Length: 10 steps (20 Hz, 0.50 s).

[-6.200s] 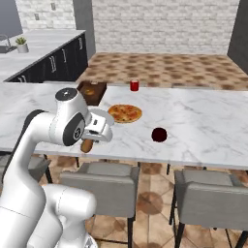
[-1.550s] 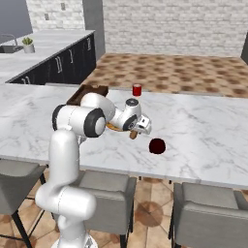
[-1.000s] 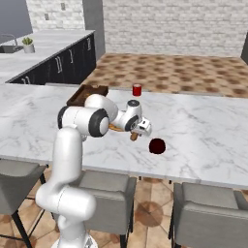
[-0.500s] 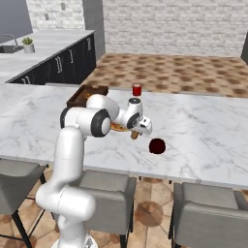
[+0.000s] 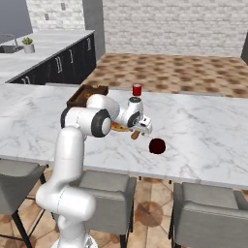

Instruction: Take the pizza cutter from the drawer on the right and place it on the dining counter for cutting.

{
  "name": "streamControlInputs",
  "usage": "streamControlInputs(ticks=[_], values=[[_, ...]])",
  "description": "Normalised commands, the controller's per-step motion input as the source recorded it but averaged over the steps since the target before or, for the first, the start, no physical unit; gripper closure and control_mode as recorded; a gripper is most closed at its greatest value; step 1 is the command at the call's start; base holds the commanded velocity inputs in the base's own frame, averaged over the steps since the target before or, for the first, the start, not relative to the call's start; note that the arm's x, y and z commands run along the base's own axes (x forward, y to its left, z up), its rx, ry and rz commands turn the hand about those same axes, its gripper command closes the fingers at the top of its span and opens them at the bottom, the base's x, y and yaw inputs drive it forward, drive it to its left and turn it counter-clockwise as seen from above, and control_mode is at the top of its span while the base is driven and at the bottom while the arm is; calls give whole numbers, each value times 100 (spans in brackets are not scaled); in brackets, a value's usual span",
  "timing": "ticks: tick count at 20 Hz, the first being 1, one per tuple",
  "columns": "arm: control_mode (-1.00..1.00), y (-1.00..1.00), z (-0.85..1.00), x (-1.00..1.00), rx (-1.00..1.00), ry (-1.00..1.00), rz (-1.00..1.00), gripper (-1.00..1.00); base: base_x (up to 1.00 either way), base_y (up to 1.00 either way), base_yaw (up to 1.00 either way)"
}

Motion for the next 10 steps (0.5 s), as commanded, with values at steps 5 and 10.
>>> streamControlInputs(ticks=[5,10], values=[[-100,0,34,0,0,0,0,-100,0,0,0],[-100,0,67,-6,0,0,0,-100,0,0,0]])
